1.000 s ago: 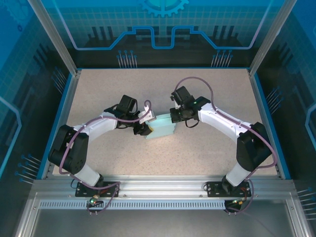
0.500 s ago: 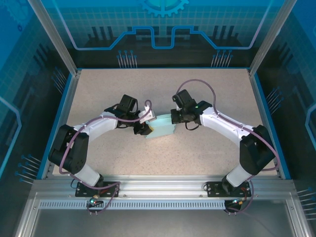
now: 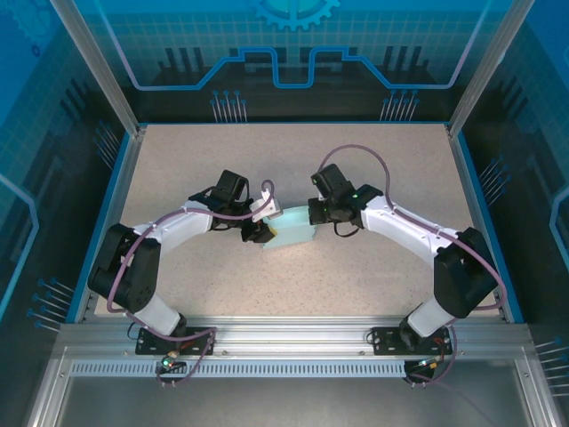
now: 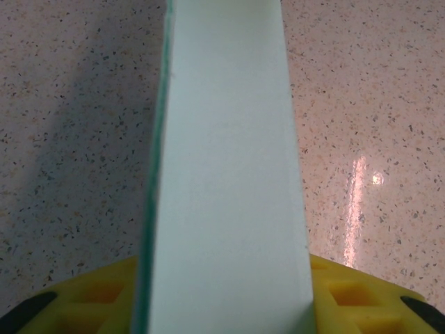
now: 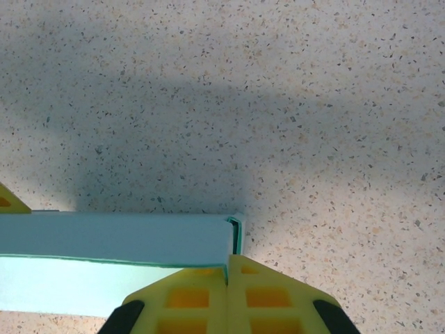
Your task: Fold the paper box
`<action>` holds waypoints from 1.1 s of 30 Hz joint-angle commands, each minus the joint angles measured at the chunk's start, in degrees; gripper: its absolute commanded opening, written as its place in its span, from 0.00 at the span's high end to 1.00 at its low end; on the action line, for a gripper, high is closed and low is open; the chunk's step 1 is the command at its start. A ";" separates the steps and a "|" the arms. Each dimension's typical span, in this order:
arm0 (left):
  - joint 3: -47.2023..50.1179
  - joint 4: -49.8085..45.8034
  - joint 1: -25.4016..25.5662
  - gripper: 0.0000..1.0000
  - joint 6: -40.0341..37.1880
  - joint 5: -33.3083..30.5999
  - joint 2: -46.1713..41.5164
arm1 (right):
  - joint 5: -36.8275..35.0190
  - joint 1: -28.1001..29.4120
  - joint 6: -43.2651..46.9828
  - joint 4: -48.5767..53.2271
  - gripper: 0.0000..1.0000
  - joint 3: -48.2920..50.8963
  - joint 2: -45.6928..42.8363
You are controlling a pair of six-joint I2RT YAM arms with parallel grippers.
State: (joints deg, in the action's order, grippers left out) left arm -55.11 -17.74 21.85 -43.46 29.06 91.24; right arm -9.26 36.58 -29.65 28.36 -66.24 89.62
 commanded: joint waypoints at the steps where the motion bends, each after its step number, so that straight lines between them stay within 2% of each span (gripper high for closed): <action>1: -1.31 -0.54 0.42 0.59 1.01 -3.93 1.84 | 1.88 2.76 -0.21 2.49 1.00 3.07 -0.65; 12: -1.48 -0.15 0.43 0.55 1.36 -3.92 2.22 | -3.19 4.93 1.90 -2.04 1.00 5.67 -3.29; 22: -1.31 1.30 0.42 0.38 3.45 -2.38 1.03 | -8.72 7.34 -1.04 -0.99 1.00 5.25 -3.64; 33: -0.96 1.33 0.39 0.30 4.34 -2.76 -0.38 | -10.95 9.94 -6.59 -0.69 1.00 4.34 -1.56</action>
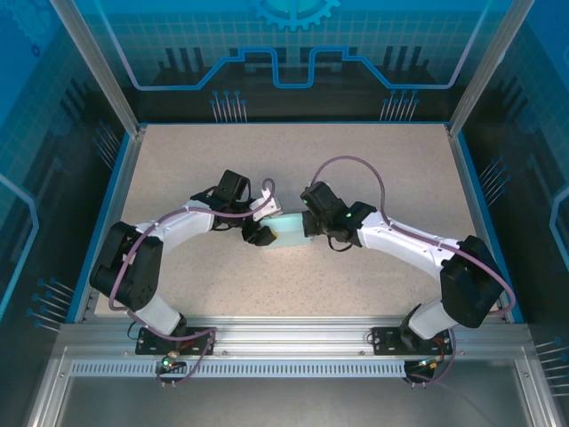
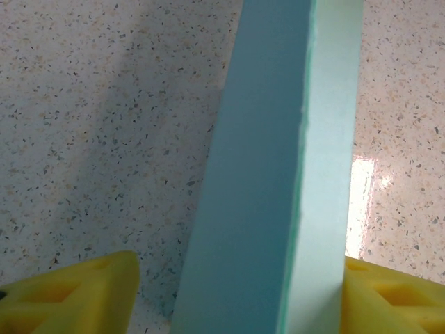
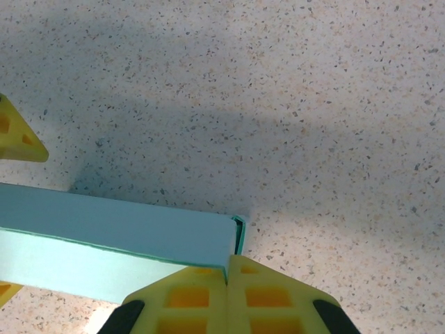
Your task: Fold the paper box
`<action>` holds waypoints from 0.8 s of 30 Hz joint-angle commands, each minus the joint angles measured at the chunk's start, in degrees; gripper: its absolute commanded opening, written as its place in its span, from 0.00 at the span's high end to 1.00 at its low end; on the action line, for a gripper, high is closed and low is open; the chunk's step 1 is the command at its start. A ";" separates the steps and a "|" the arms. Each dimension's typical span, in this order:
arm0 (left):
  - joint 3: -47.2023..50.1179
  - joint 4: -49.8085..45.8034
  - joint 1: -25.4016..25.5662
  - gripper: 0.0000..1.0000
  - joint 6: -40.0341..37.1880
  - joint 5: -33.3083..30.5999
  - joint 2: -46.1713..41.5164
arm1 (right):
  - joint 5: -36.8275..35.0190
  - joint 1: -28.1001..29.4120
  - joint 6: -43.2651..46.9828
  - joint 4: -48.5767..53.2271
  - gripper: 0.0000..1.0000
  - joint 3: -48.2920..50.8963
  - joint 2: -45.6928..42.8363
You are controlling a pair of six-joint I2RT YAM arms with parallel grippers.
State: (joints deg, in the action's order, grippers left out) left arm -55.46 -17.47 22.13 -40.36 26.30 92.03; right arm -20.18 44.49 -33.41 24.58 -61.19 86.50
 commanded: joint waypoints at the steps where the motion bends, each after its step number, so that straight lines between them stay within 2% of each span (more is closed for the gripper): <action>1: -0.61 1.17 0.05 0.29 1.52 0.19 -1.41 | -0.47 2.40 -3.20 3.04 1.00 -0.70 1.78; 12: 0.52 2.44 -0.07 0.25 5.44 2.08 -6.01 | -4.66 3.76 -6.22 1.42 1.00 1.42 1.92; 17: 3.06 5.40 -0.21 0.25 13.62 1.96 -11.48 | -5.60 4.11 -6.14 1.52 1.00 1.01 1.75; 20: 6.67 9.88 -0.07 0.26 20.16 -2.19 -15.85 | -5.96 4.34 -6.19 1.53 1.00 0.95 1.61; 24: 9.37 10.50 1.14 0.27 31.47 -12.79 -20.92 | -6.01 4.53 -6.08 1.70 1.00 0.57 1.76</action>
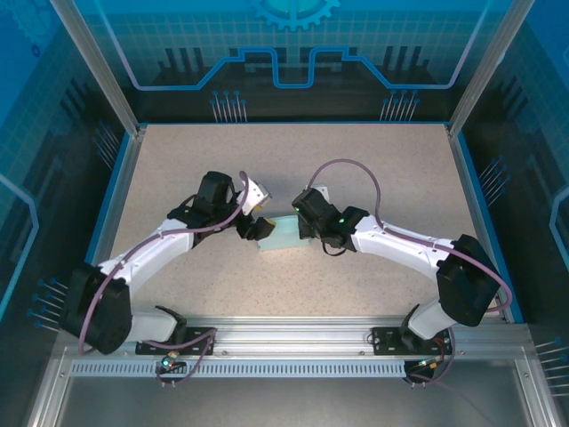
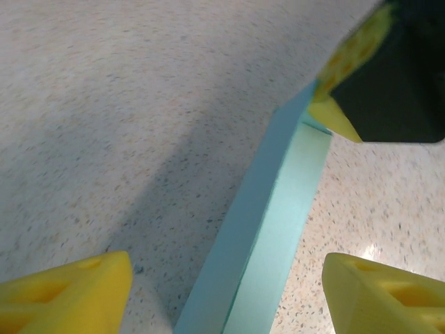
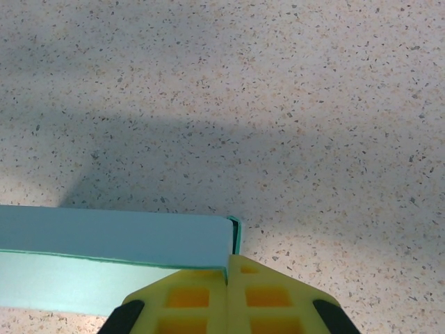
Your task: Fold the paper box
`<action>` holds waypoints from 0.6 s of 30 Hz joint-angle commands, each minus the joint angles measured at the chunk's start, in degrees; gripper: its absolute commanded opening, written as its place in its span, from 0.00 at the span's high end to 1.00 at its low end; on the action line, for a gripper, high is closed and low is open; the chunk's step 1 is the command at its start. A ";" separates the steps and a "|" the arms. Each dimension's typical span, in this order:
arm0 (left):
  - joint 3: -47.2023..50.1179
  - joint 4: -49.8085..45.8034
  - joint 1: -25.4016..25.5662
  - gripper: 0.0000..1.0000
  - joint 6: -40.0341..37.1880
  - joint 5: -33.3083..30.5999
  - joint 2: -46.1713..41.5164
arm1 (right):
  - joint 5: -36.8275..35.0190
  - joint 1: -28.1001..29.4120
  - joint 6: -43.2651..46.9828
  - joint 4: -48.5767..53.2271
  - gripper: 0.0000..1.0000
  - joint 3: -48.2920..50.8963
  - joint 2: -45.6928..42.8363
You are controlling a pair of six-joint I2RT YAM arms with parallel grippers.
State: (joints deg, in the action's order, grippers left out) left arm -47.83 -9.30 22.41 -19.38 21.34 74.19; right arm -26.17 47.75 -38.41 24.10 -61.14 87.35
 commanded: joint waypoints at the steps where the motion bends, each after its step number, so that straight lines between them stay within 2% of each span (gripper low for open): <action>1: 2.19 1.32 1.45 0.28 12.93 -10.96 -4.57 | -0.09 1.25 -1.05 2.35 1.00 0.42 0.97; 4: 3.47 -1.48 3.40 0.29 18.38 -16.61 -8.34 | -0.19 1.37 -0.96 2.35 1.00 0.31 0.98; 9: 6.24 -3.89 5.03 0.30 24.37 -20.68 -11.22 | -0.29 1.55 -0.72 2.36 1.00 0.24 0.89; 14: 6.71 -4.49 5.33 0.35 23.50 -21.68 -11.06 | -0.63 1.64 -0.45 2.49 1.00 0.41 0.39; 18: 5.72 -5.44 5.37 0.46 21.67 -22.47 -8.88 | -0.72 1.60 -0.26 2.52 1.00 0.28 0.19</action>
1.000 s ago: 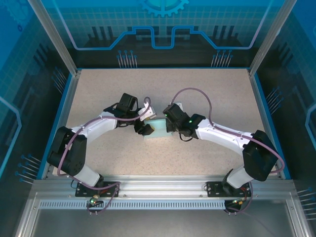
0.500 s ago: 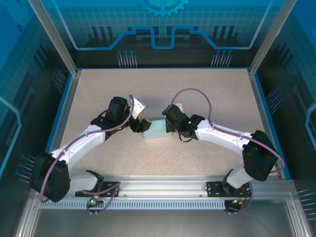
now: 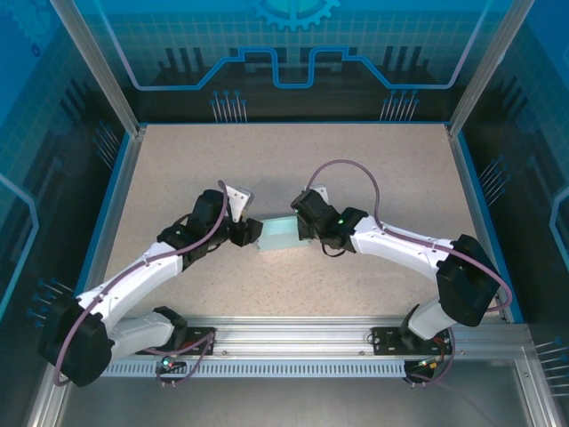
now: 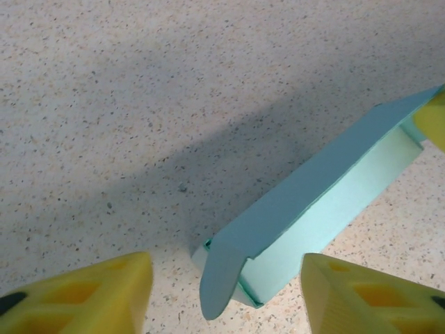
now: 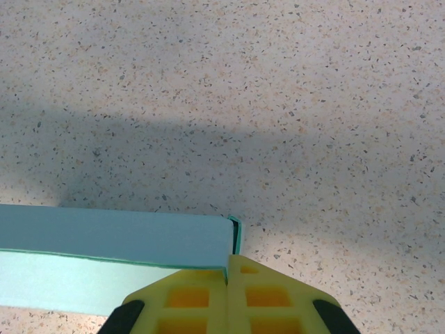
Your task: Fold the paper box
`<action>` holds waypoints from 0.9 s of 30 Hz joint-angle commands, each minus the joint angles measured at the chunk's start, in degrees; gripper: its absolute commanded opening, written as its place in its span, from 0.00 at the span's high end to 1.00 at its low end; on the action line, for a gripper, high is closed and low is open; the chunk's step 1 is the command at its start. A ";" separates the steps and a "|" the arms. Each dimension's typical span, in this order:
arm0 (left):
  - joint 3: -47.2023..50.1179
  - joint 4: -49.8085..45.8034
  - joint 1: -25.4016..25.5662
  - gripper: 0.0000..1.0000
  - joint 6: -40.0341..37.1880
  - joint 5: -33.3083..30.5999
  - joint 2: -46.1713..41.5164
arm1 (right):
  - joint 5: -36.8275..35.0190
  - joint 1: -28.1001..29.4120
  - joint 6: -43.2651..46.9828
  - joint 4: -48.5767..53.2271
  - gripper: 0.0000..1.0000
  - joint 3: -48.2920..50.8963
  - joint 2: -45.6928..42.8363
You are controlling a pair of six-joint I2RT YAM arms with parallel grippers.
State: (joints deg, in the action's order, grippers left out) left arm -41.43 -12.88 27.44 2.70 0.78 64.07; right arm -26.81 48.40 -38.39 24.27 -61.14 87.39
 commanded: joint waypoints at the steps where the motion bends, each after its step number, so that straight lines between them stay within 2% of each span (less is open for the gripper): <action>1: -0.91 -1.93 0.29 0.49 -0.61 -1.66 1.96 | -0.13 0.97 -0.20 2.36 1.00 0.26 0.08; 7: -2.02 -2.14 0.33 0.65 -1.73 -0.86 4.29 | -0.59 0.99 -0.06 2.62 1.00 0.41 -0.47; 16: -1.83 -0.79 0.34 0.80 -1.64 -0.51 4.81 | -0.10 0.99 0.14 2.56 1.00 0.32 -0.38; 18: -2.05 -1.00 0.45 0.80 -1.83 -0.47 4.99 | 0.00 0.99 0.20 2.58 1.00 0.19 -0.25; 23: -2.32 -1.29 0.34 0.73 -2.44 -1.51 5.11 | 0.00 1.07 0.25 2.89 1.00 -0.12 -0.12; 27: -2.11 -0.86 0.39 0.71 -2.26 -1.93 4.47 | 0.00 1.03 0.25 2.97 1.00 -0.12 -0.12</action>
State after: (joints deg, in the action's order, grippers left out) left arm -41.95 -13.82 27.55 1.15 -0.25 68.97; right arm -27.00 48.49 -38.35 24.43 -61.14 87.37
